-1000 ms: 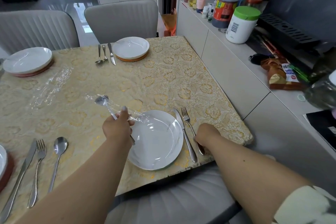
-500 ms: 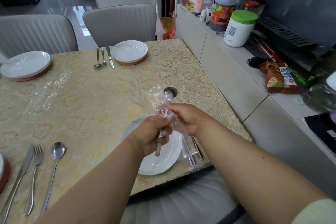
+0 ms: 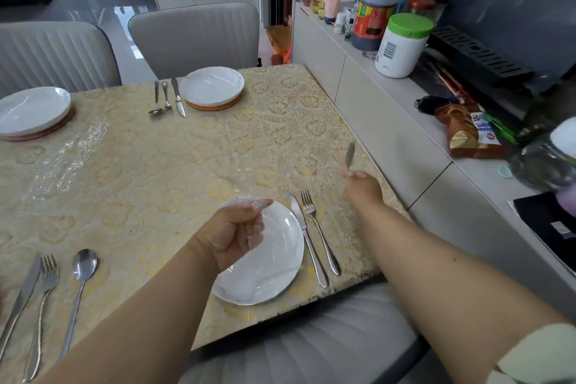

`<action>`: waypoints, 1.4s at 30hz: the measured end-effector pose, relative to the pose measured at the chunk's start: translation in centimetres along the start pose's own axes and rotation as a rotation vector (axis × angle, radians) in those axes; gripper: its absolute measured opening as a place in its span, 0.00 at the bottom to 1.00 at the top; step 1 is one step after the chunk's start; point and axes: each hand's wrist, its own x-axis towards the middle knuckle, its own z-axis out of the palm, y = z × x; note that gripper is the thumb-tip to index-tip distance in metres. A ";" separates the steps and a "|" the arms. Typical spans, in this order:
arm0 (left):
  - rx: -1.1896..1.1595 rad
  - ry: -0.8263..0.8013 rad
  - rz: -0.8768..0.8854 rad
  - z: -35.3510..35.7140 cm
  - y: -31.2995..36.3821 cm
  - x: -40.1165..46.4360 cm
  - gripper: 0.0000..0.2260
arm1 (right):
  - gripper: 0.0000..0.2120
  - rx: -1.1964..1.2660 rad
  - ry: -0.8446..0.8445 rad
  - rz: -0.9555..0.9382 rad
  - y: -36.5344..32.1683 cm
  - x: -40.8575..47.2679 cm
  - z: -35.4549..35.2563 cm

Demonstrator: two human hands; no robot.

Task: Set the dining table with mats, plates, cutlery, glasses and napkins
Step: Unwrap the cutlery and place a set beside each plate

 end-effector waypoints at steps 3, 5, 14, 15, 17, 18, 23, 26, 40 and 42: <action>-0.050 0.076 0.053 -0.3 0.5 0.5 0.10 | 0.13 -0.177 -0.049 0.048 3.2 0.0 0.6; -0.058 0.108 0.071 -0.3 0.8 0.7 0.10 | 0.12 -0.214 -0.079 0.084 4.2 0.2 1.0; -0.076 0.167 0.088 -0.4 1.0 0.6 0.08 | 0.15 -0.369 -0.062 0.291 5.0 0.6 3.0; -0.078 0.172 0.089 -0.5 1.0 0.6 0.08 | 0.14 -0.408 -0.045 0.295 4.9 0.7 3.2; -0.086 0.176 0.090 -0.7 1.0 0.5 0.08 | 0.12 -0.495 -0.008 0.269 4.9 0.5 3.3; -0.086 0.177 0.088 -0.9 1.0 0.4 0.07 | 0.11 -0.537 0.002 0.239 4.9 0.2 3.3; 0.052 0.266 0.095 -1.9 1.1 -0.1 0.03 | 0.11 -0.658 0.161 0.056 4.7 -0.5 2.8; 0.135 0.401 0.126 -2.8 1.5 -0.6 0.06 | 0.12 -0.391 0.130 -0.164 1.3 -2.3 3.7; -0.065 0.802 0.288 -11.9 4.8 -11.6 0.13 | 0.08 -0.106 -0.916 -0.131 -8.7 -15.7 18.9; -0.086 0.829 0.309 -14.0 4.7 -14.4 0.11 | 0.09 -0.134 -0.921 -0.145 -9.1 -17.2 21.9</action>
